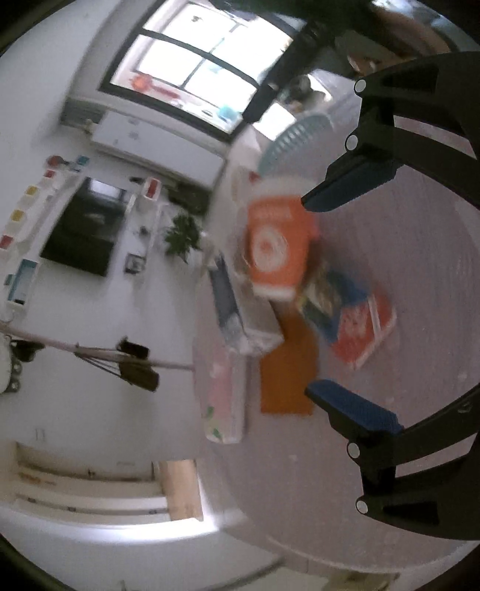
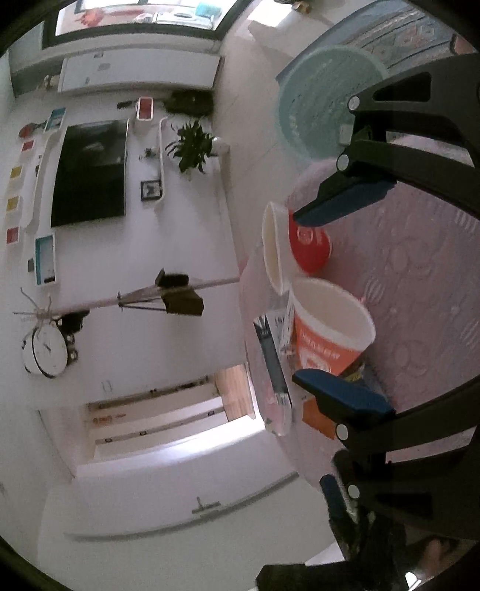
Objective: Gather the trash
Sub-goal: 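Grasp the playing-card box with the left tool while the right tool grasps the orange cup, then carry the card box and orange cup to the basket and release both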
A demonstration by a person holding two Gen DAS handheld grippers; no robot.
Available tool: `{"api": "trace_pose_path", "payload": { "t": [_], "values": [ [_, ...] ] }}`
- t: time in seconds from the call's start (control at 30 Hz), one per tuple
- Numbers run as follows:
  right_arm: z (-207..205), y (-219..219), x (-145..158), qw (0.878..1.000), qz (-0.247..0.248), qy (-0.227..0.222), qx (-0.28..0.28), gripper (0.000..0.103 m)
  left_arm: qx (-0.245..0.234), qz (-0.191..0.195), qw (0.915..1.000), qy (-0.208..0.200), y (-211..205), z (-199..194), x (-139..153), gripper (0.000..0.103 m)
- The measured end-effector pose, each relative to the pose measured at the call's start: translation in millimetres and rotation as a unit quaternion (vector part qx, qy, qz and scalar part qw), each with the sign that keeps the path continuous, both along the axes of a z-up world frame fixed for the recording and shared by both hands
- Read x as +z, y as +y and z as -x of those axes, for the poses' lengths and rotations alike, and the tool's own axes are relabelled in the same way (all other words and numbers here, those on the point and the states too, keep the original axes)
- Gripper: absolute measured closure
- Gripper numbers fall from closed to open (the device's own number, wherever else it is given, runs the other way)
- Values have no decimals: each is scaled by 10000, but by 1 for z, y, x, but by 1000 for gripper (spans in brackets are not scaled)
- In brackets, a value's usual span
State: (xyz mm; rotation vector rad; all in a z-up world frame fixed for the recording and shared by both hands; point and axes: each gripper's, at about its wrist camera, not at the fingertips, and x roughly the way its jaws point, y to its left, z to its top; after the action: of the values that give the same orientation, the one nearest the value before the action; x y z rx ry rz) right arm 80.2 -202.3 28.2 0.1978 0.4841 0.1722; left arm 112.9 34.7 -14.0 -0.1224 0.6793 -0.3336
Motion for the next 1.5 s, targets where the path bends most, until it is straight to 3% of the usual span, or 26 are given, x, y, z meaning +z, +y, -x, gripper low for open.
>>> {"api": "trace_pose_path", "payload": {
  "t": [0.2, 0.33, 0.5, 0.67, 0.8, 0.87, 0.93, 0.97, 1.03, 1.07, 1.13, 1.5],
  "values": [
    [-24, 12, -14, 9995, 239, 190, 20, 28, -158, -144, 9984, 516, -1, -26, -37, 13],
    [-48, 1, -29, 9985, 12, 544, 42, 28, -215, -85, 9965, 801, -4, -38, -47, 13],
    [-63, 3, -42, 9970, -43, 773, 54, 28, -290, -178, 9949, 945, -11, -42, -56, 14],
    [-63, 12, -51, 9942, -125, 962, 454, 28, -356, -451, 9938, 956, -20, -43, -57, 15],
    [-66, 22, -60, 9908, -206, 1138, 706, 44, -409, -656, 9922, 982, -28, -41, -57, 15],
    [-63, 27, -63, 9894, -211, 1170, 838, 53, -520, -567, 9917, 1032, -31, -39, -55, 15],
    [-61, 31, -64, 9877, -257, 1179, 999, 72, -496, -543, 9919, 1039, -32, -37, -55, 15],
    [-60, 33, -64, 9872, -248, 1184, 1039, 74, -467, -576, 9919, 1029, -34, -37, -56, 16],
    [-56, 38, -63, 9871, -149, 1145, 1109, 87, -387, -809, 9914, 955, -39, -35, -58, 25],
    [-52, 41, -61, 9871, -71, 1095, 1169, 89, -355, -916, 9909, 925, -41, -33, -58, 34],
    [-44, 45, -58, 9873, 14, 994, 1242, 97, -328, -936, 9909, 914, -43, -30, -56, 37],
    [-2, 43, -41, 9916, 195, 495, 1181, 101, -204, -177, 9972, 702, -20, 2, -47, 40]
  ]
}}
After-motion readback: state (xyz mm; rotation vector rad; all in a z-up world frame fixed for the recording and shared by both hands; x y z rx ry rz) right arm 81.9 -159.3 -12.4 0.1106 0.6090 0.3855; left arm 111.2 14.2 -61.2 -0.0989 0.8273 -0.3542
